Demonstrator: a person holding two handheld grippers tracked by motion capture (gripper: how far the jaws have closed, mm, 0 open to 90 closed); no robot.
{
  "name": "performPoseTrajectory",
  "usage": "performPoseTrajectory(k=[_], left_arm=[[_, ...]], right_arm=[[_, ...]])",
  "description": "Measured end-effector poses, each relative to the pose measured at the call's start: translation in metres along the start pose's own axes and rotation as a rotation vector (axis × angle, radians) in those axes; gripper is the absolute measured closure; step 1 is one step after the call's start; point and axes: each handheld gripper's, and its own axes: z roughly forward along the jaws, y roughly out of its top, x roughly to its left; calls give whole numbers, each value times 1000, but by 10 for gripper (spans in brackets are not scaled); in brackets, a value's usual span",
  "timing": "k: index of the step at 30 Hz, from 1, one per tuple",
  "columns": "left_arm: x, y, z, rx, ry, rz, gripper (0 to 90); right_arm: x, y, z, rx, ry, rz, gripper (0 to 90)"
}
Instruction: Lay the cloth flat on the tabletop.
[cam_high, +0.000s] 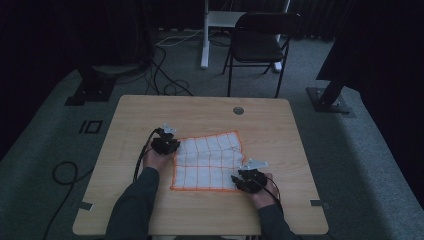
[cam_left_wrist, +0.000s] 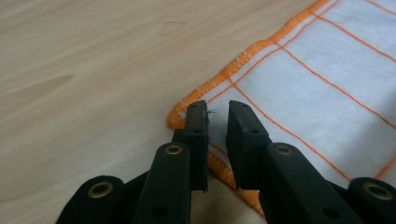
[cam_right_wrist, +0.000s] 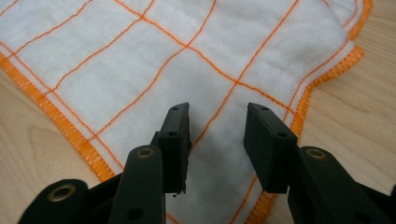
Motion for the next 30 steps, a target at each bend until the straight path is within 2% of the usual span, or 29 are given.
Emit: performPoseTrajectory(k=[4,9,11,13,15,18,25,28,30], left_arm=[[6,5,4,5,28,-13,765],[7,8,6,12,64,-39,706],[3,8,2,17,46,-36,691],[-4,6,-7,-11,17,-8,681],[-11,2,-18,-42,-20,-3,679],[-21,-6,-27,-57,-49,21,679],[-30,-18,-27,-33,-90,17,704],[-33,-23,-22,-9,-89,27,723],[-33,-25,-20,-18,-88,25,732]], right_arm=[[2,-4,-4,3,6,-2,604],[5,-6,-8,14,8,0,602],[5,-6,-9,22,11,-2,598],[4,-6,-8,17,22,-4,581],[2,-4,-8,-6,22,-2,569],[-1,3,-7,-34,7,2,562],[-8,14,9,-35,-35,12,566],[-13,13,14,-27,-38,29,569],[-15,12,14,-28,-28,37,572]])
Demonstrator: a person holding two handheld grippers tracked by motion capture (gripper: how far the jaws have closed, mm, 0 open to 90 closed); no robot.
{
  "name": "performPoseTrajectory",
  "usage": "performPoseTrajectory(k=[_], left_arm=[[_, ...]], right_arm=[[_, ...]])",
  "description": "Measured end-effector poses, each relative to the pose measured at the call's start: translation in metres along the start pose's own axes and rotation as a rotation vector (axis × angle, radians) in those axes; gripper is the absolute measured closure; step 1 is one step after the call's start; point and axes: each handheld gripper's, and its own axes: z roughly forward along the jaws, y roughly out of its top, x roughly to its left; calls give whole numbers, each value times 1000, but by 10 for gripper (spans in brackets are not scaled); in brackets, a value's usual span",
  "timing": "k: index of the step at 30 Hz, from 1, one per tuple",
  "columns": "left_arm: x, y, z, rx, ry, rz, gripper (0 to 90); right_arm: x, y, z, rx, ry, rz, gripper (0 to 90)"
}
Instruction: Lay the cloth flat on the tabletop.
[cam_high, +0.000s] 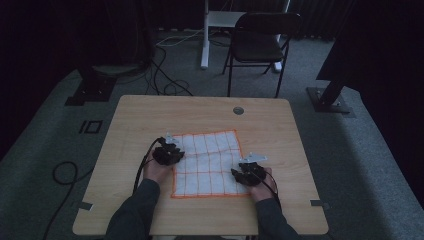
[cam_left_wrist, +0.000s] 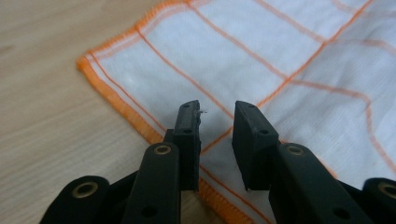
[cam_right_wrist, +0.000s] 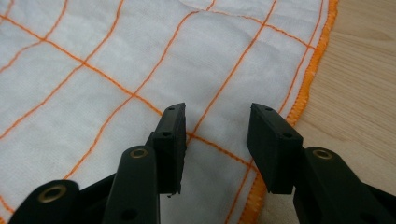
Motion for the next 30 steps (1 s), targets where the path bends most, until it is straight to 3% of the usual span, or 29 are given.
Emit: performPoseTrajectory(k=[6,12,16,22,25,27,30], left_arm=[[5,6,5,6,25,27,743],[9,14,12,5,65,74,722],[13,14,13,-5,60,46,705],[9,4,4,-14,70,19,693],[6,-2,-8,-31,125,-11,661],[2,-7,-19,-67,112,-24,654],[-7,-12,-32,-84,110,-19,619]], right_arm=[[4,-2,-3,11,-8,-8,569],[11,-7,-8,12,-11,14,567],[16,-9,-10,17,-1,8,559],[12,-11,-10,0,18,8,550],[11,-10,-9,-2,28,-7,538],[10,-10,-9,-7,32,-5,534],[9,-8,-11,-24,27,5,532]])
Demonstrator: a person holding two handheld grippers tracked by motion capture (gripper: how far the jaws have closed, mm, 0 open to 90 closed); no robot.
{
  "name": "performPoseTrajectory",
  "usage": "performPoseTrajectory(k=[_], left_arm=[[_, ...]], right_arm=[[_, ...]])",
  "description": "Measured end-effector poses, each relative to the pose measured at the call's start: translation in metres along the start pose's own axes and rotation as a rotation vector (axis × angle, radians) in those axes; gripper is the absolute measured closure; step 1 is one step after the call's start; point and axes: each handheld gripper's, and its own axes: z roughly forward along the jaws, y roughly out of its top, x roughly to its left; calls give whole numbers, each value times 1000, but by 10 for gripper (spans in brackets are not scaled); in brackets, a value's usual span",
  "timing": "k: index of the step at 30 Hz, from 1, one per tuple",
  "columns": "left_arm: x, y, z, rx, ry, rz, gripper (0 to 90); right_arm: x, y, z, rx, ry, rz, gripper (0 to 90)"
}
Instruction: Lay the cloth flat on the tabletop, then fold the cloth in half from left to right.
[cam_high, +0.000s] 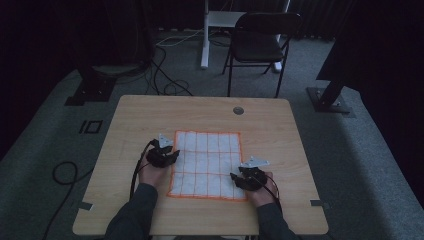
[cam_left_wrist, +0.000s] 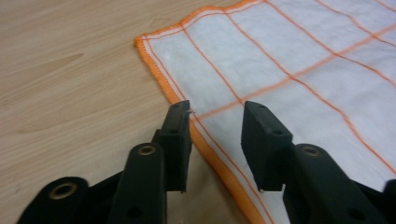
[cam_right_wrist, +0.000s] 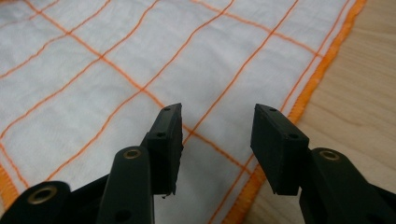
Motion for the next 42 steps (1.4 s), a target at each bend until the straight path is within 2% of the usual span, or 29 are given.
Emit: performPoseTrajectory(k=[5,7,13,26,29,31,40,42], left_arm=[[-7,-12,-16,-58,-10,-25,606],[-9,-16,-20,-65,-10,-30,603],[-7,-24,-20,-47,-19,-74,583],[-4,-34,-11,-3,-13,-101,552],[-2,-37,-7,19,-5,-106,540],[0,-38,-7,9,-9,-117,534],[-7,-38,-5,-6,-11,-104,515],[-9,-37,-4,-5,2,-96,575]], right_arm=[[-2,1,-4,-11,-14,-2,531],[-3,1,-5,-11,-17,1,531],[-5,0,-7,-13,-24,7,532],[-9,-2,-6,-8,-26,19,532],[-9,-2,-6,-8,-27,17,532],[-9,-2,-6,-10,-26,18,532],[-9,-2,-5,-6,-26,15,532],[-9,-3,-4,6,-23,14,530]])
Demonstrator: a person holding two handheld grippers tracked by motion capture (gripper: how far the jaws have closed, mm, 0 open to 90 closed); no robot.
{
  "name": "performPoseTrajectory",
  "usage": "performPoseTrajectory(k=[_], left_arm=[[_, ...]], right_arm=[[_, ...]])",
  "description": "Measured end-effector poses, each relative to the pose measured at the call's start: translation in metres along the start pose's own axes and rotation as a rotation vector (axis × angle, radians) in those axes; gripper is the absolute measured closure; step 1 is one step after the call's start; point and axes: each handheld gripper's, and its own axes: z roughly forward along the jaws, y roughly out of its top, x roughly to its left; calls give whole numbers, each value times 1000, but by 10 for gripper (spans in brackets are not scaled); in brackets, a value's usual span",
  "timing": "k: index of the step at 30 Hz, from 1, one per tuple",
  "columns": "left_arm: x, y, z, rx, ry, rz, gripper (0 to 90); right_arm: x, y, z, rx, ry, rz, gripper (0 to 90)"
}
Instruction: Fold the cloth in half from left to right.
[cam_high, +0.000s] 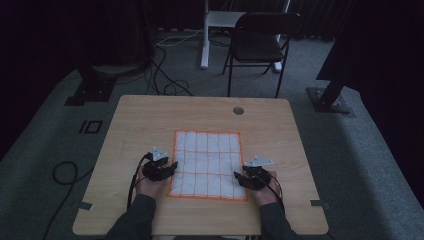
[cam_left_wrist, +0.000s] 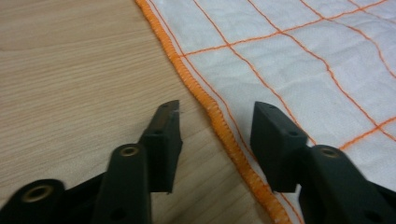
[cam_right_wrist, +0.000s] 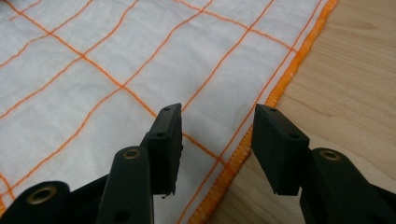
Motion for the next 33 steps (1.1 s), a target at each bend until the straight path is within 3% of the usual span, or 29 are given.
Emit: performPoseTrajectory(k=[6,9,11,16,23,25,27,33], left_arm=[[-5,0,1,-2,-39,-9,798],[-5,0,1,-1,-59,-26,866],[-2,-1,0,-1,-82,-51,881],[2,-5,-7,20,-89,-60,889],[7,-11,-19,39,-43,-53,890],[10,-12,-22,27,-41,-68,890],[12,-10,-26,-8,-64,-80,890],[2,4,-34,-86,-136,-36,893]], right_arm=[[1,0,1,6,5,-6,529],[1,0,2,6,6,-6,529],[1,0,1,4,5,-4,530],[-2,0,-1,-8,2,8,529],[-4,0,-4,-16,-3,10,529],[-4,0,-4,-20,-5,14,530],[-5,0,-5,-21,-6,16,530],[-4,0,-3,-15,-7,13,530]])
